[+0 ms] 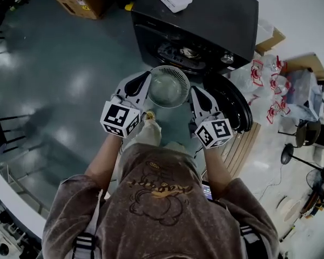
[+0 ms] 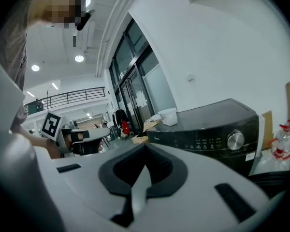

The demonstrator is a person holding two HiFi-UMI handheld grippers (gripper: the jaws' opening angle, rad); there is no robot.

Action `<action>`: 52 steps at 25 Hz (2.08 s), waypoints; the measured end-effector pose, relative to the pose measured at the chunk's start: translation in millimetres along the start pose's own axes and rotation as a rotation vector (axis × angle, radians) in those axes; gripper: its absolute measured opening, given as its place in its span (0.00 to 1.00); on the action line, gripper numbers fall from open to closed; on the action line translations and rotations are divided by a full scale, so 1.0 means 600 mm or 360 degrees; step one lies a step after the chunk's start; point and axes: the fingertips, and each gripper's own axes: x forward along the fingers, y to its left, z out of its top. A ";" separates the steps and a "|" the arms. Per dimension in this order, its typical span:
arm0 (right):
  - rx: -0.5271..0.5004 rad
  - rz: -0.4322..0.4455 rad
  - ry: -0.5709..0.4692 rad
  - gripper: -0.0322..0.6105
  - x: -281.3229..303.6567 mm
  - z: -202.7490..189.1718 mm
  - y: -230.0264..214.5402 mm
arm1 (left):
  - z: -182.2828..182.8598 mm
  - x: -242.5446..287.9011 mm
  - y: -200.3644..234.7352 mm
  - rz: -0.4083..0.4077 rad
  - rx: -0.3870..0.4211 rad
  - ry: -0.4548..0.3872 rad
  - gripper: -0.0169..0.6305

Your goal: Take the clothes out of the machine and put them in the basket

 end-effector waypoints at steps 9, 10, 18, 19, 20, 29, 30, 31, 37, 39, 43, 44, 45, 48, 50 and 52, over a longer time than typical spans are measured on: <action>-0.0041 -0.0025 0.0048 0.04 0.160 -0.120 -0.094 | -0.142 0.133 0.111 -0.0100 -0.0036 -0.0008 0.03; -0.0058 -0.0020 0.0054 0.04 0.174 -0.141 -0.105 | -0.166 0.144 0.120 -0.0096 -0.0060 -0.0018 0.03; -0.0046 -0.0077 -0.0051 0.05 0.256 -0.291 -0.210 | -0.355 0.242 0.180 -0.0082 -0.0068 -0.0081 0.03; -0.0048 -0.0080 -0.0061 0.05 0.265 -0.310 -0.225 | -0.377 0.255 0.184 -0.0081 -0.0055 -0.0090 0.03; -0.0055 -0.0080 -0.0071 0.05 0.274 -0.329 -0.240 | -0.398 0.266 0.187 -0.0084 -0.0044 -0.0103 0.03; -0.0144 0.0005 -0.0115 0.05 0.331 -0.510 -0.321 | -0.596 0.329 0.198 -0.0110 0.0043 -0.0159 0.03; -0.0151 0.0011 -0.0128 0.05 0.334 -0.523 -0.329 | -0.611 0.334 0.197 -0.0119 0.0046 -0.0166 0.03; -0.0158 0.0013 -0.0142 0.05 0.335 -0.535 -0.337 | -0.624 0.338 0.196 -0.0128 0.0049 -0.0173 0.03; -0.0210 0.0026 -0.0196 0.05 0.333 -0.591 -0.366 | -0.669 0.344 0.183 -0.0135 0.0095 -0.0240 0.03; -0.0230 0.0037 -0.0211 0.05 0.329 -0.598 -0.368 | -0.677 0.342 0.178 -0.0136 0.0116 -0.0237 0.03; -0.0231 0.0049 -0.0230 0.05 0.323 -0.597 -0.372 | -0.680 0.331 0.175 -0.0104 0.0122 -0.0238 0.03; -0.0225 0.0052 -0.0227 0.05 0.321 -0.597 -0.372 | -0.680 0.327 0.174 -0.0094 0.0116 -0.0233 0.03; -0.0221 0.0056 -0.0221 0.05 0.320 -0.597 -0.371 | -0.679 0.324 0.172 -0.0085 0.0111 -0.0224 0.03; -0.0219 0.0065 -0.0207 0.05 0.318 -0.596 -0.368 | -0.676 0.318 0.165 -0.0078 0.0102 -0.0205 0.03; -0.0222 0.0076 -0.0212 0.05 0.320 -0.594 -0.363 | -0.672 0.316 0.161 -0.0078 0.0104 -0.0203 0.03; -0.0228 0.0080 -0.0218 0.05 0.320 -0.591 -0.359 | -0.667 0.314 0.159 -0.0073 0.0112 -0.0205 0.03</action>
